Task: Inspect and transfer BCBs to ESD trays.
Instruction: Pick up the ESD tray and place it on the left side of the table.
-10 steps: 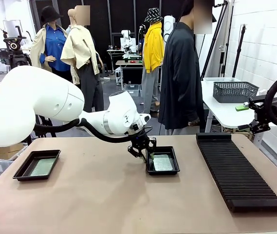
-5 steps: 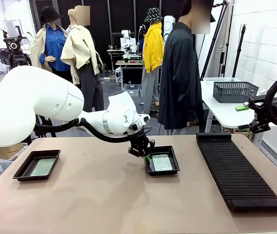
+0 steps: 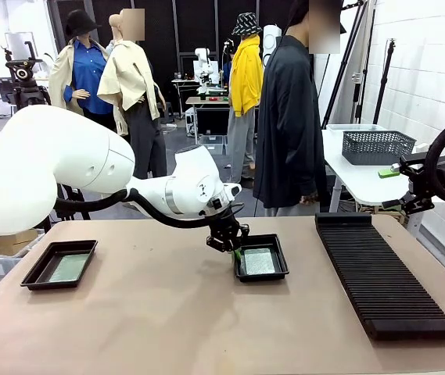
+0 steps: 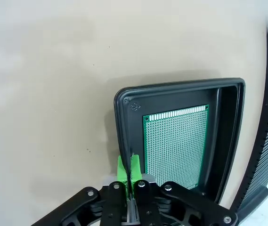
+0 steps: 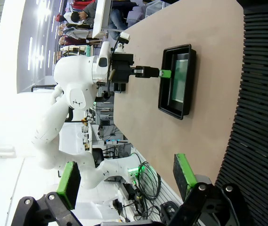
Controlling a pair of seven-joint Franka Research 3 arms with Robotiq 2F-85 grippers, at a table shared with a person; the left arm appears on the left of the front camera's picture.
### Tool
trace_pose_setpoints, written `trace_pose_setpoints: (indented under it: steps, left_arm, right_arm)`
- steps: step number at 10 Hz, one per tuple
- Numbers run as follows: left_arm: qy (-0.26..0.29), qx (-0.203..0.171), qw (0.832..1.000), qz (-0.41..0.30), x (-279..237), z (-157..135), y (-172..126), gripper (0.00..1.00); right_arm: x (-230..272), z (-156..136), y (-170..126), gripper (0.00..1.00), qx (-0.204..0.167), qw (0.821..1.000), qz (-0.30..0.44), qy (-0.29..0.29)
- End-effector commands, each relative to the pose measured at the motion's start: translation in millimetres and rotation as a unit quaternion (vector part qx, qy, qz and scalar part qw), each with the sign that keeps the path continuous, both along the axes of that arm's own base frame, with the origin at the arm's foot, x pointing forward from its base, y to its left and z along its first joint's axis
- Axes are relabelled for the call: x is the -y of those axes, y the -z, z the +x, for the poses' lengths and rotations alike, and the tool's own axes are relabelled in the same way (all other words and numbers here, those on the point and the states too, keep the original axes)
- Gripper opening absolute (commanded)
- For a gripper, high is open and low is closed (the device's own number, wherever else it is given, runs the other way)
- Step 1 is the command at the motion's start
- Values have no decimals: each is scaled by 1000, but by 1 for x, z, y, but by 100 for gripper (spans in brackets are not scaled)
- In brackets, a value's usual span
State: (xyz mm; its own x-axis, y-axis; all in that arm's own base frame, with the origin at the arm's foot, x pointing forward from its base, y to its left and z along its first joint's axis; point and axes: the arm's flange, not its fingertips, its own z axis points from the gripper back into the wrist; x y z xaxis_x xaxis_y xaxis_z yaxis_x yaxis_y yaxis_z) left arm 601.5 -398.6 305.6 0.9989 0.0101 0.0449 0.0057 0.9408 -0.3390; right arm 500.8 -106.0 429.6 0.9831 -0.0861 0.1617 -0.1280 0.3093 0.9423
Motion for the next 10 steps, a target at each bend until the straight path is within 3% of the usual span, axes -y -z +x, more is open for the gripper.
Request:
trace_pose_setpoints:
  steps: [1,5,10]
  left_arm:
    - [-1,7,1000,-2,-1,1,0,0]
    - [0,0,1000,0,0,0,0,0]
    - [-23,2,1000,-16,-58,-17,-14,0]
  right_arm:
    - [0,-1,-1,100,-1,1000,-4,1]
    - [0,-1,-1,100,-1,1000,-4,1]
    - [0,-1,-1,100,-1,1000,-4,1]
